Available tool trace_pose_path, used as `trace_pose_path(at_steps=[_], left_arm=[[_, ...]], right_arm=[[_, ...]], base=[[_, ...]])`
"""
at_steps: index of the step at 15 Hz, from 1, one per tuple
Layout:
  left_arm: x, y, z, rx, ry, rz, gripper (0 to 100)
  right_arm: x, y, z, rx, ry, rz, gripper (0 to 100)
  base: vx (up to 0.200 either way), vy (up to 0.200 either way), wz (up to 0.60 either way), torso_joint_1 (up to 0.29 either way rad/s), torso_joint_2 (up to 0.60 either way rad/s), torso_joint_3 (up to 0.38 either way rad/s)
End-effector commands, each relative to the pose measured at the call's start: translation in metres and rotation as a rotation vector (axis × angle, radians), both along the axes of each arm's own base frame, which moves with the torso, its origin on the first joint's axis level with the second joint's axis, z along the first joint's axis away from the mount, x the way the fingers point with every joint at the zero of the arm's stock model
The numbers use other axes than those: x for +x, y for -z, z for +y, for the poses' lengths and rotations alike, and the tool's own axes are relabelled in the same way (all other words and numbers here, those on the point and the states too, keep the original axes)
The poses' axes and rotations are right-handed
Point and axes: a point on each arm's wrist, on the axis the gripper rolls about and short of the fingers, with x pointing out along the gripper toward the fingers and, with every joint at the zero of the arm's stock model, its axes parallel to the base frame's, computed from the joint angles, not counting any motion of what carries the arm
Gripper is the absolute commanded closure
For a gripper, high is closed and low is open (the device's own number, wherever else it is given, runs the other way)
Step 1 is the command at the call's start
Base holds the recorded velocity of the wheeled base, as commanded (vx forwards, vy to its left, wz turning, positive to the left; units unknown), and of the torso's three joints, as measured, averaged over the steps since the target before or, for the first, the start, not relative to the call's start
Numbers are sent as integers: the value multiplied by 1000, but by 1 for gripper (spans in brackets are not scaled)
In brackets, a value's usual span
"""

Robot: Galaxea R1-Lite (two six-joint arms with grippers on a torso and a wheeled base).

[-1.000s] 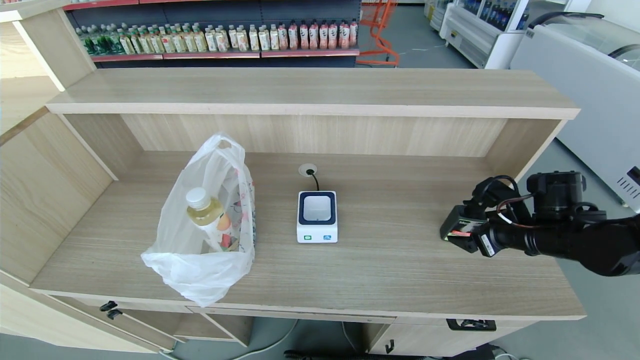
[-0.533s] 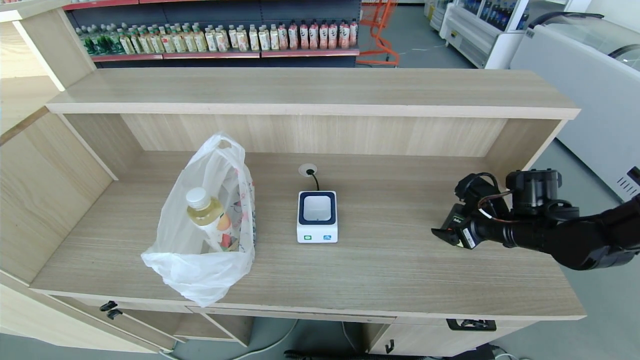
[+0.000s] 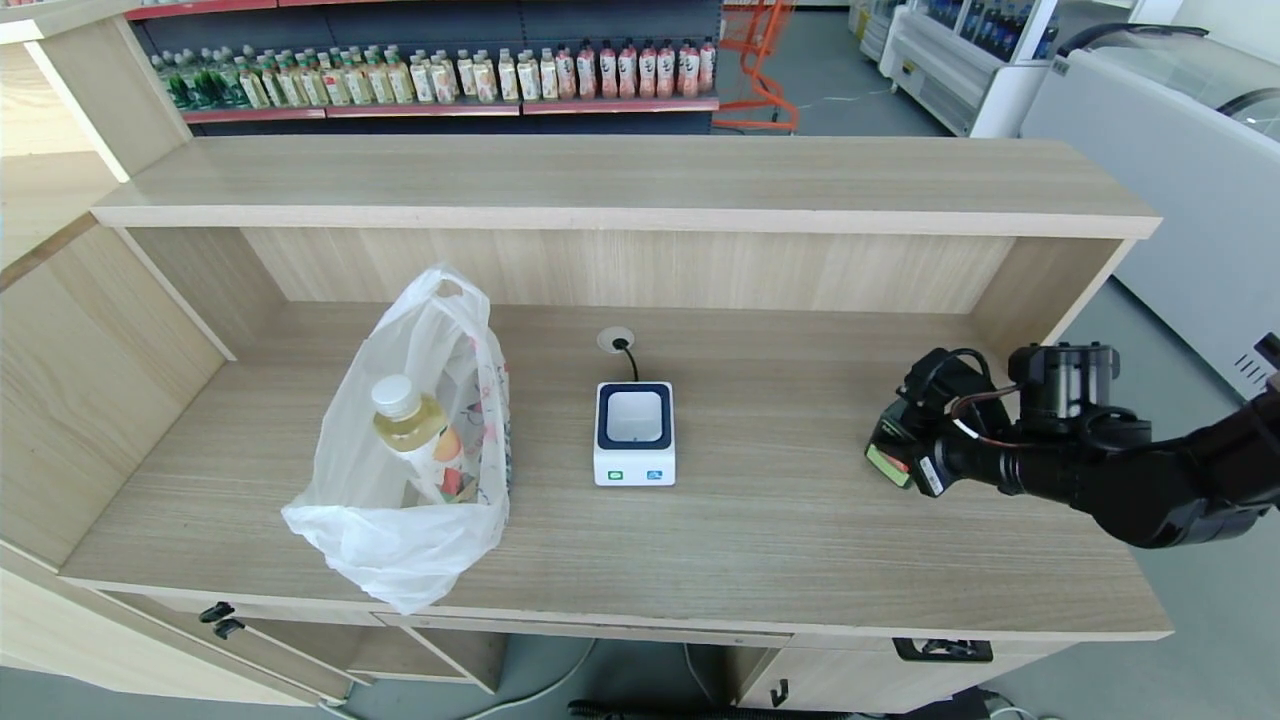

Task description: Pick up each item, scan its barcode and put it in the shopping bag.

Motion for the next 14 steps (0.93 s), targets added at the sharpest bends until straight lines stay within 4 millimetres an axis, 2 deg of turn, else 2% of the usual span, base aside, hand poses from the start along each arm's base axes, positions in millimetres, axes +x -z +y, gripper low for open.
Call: trace_pose_path(at_steps=[1, 4, 5, 7, 8, 9, 11, 14], left_arm=[[0, 0, 0, 0, 0, 0, 0], [0, 0, 0, 0, 0, 0, 0], [0, 0, 0, -1, 0, 1, 0], [0, 0, 0, -1, 0, 0, 0], [0, 0, 0, -1, 0, 1, 0], [0, 0, 0, -1, 0, 1, 0], [0, 0, 0, 0, 0, 0, 0], [0, 0, 0, -1, 0, 0, 0]], right_arm=[[-27, -23, -2, 4, -19, -95, 100], [-96, -46, -22, -167, -27, -375, 100], [-99, -57, -23, -247, -88, -474, 100], [-101, -66, -18, -343, -343, -666, 100], [-103, -67, -14, -524, -577, -840, 100], [-104, -69, -7, -685, -786, -1057, 100], [-112, -57, 33, -793, -1091, -1382, 100], [-121, -41, 89, -764, -1280, -1552, 100]], base=[[0, 0, 0, 0, 0, 0], [0, 0, 0, 0, 0, 0], [0, 0, 0, 0, 0, 0], [0, 0, 0, 0, 0, 0], [0, 0, 0, 0, 0, 0], [0, 0, 0, 0, 0, 0], [0, 0, 0, 0, 0, 0], [0, 0, 0, 0, 0, 0]])
